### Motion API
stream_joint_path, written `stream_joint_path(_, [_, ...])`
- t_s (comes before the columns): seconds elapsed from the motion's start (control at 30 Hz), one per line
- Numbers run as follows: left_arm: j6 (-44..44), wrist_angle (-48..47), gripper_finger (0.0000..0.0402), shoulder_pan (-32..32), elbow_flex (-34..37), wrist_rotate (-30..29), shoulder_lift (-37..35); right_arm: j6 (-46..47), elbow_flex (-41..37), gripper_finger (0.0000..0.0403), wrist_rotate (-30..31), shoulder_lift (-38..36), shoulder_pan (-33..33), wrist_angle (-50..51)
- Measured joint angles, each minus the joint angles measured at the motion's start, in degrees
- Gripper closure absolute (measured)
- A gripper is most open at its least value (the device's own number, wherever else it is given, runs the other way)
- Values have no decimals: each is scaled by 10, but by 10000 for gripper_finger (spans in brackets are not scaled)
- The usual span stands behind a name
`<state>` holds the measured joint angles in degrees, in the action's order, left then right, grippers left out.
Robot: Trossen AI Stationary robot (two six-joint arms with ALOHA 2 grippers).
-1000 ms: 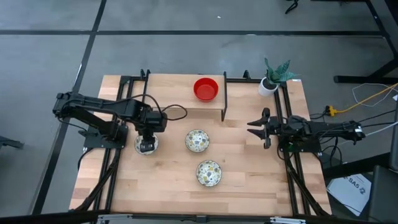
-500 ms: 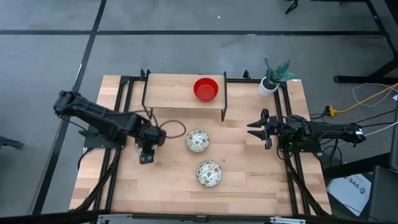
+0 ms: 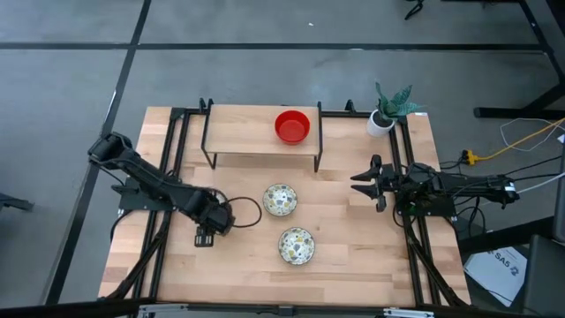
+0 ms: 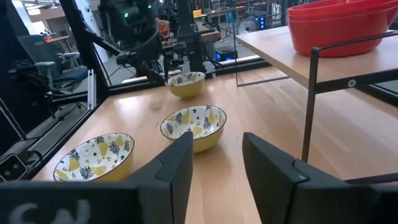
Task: Pick & Place Mini bowls
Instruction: Put the left white patterned bowl on the shelf
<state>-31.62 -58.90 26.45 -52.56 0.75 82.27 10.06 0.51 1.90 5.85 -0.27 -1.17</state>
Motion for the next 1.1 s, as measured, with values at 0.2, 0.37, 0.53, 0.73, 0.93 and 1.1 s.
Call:
stream_joint_path(0.2, [-2, 0, 232, 10, 0, -20, 43, 4, 0, 263, 0, 0, 0, 0])
stream_joint_path(0.37, [-13, 0, 243, 10, 0, -43, 63, 4, 0, 263, 0, 0, 0, 0])
stream_joint_path(0.53, [-17, 0, 278, 10, 0, -54, 63, 4, 0, 263, 0, 0, 0, 0])
stream_joint_path(0.73, [-20, -2, 362, 10, 0, -55, 63, 4, 0, 263, 0, 0, 0, 0])
stream_joint_path(0.93, [-25, -8, 388, 10, -2, -68, 60, 2, 0, 263, 0, 0, 0, 0])
stream_joint_path(1.1, [-30, 0, 393, 9, -2, -66, 40, 3, 0, 263, 0, 0, 0, 0])
